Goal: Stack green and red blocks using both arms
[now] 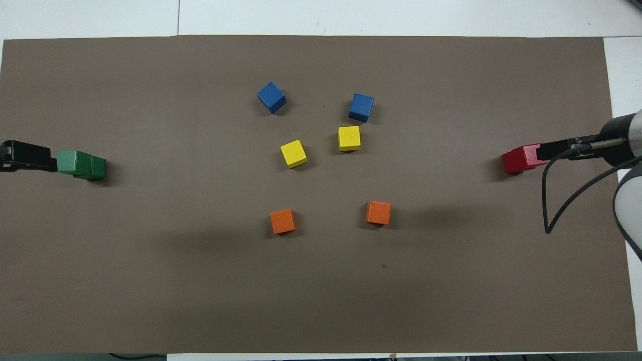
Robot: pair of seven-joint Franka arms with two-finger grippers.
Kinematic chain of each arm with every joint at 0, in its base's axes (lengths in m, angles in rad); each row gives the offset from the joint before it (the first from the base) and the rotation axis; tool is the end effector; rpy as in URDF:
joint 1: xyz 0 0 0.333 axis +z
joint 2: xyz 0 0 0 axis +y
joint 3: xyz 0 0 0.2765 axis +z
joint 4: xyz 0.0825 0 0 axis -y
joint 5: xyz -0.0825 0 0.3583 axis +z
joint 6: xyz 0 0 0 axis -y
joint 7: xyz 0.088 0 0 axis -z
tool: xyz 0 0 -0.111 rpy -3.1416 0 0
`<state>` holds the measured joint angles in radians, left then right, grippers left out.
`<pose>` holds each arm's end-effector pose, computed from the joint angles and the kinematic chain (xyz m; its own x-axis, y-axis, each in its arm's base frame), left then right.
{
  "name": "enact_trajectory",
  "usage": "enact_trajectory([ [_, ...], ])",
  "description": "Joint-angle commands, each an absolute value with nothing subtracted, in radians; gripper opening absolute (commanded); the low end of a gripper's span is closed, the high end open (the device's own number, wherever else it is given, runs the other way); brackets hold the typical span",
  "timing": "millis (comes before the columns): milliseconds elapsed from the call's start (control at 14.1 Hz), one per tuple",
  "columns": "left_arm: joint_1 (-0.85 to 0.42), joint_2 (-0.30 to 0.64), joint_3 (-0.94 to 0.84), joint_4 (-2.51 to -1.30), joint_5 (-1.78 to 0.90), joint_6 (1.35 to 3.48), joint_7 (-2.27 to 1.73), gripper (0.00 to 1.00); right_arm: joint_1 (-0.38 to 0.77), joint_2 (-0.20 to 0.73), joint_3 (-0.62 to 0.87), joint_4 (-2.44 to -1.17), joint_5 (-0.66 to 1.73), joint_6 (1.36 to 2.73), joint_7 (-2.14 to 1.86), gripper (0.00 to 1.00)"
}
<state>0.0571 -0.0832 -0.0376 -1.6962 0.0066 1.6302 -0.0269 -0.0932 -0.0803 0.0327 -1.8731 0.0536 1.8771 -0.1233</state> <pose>0.5105 0.0100 0.5732 0.9988 0.0461 0.0174 0.0462 -0.9989 -0.0092 0.5241 -0.0271 0.5137 0.9949 0.0468 0.0892 0.0505 -0.9980 -0.0390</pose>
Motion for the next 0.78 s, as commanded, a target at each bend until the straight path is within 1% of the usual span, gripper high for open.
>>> enact_trajectory([
  [0, 0.057, -0.106, -0.034, -1.715, -0.005, 1.647, -0.031, 1.00, -0.071, -0.077, 0.041, -1.765, 0.045, 1.764, -0.058, 1.00],
  [142, 0.057, -0.106, -0.034, -1.715, -0.015, 1.652, -0.032, 1.00, -0.074, -0.057, 0.041, -1.700, 0.040, 1.705, -0.061, 1.00],
  [497, 0.057, -0.106, -0.034, -1.715, -0.018, 1.652, -0.031, 1.00, -0.074, -0.060, 0.041, -1.684, 0.035, 1.687, -0.072, 1.00],
  [710, 0.043, -0.092, -0.026, -1.713, -0.018, 1.652, -0.032, 1.00, -0.086, -0.057, 0.038, -1.628, 0.037, 1.608, -0.072, 1.00],
])
